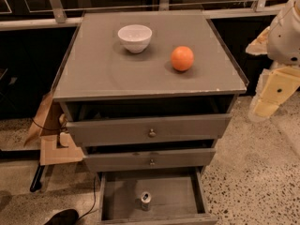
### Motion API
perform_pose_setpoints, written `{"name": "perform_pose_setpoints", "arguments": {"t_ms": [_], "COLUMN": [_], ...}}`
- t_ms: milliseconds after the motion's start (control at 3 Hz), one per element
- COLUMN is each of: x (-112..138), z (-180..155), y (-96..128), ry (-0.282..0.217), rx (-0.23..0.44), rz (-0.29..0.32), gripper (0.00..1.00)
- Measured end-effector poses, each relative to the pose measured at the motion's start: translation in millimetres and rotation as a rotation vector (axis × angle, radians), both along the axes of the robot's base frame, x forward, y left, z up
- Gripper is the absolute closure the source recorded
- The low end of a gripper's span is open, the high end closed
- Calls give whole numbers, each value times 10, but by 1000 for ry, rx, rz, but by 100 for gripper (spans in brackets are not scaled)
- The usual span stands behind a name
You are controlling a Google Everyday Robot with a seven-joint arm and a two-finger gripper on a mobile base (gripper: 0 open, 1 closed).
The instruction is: Pick redbull can from bottom drawer and place on counter
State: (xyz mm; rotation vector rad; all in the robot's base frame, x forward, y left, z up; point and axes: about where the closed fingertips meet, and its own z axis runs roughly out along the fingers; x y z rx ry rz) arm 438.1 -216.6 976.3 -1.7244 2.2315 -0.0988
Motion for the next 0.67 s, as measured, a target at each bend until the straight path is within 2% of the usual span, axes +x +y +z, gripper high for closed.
{"name": "perform_pose_setpoints", "arguments": {"t_ms": [333, 667], "x": [-69, -213], "z": [-188, -534], "y": [22, 50], "ry": [5, 22], "rx": [36, 96], "rz": [0, -7], "gripper": [38, 61]}}
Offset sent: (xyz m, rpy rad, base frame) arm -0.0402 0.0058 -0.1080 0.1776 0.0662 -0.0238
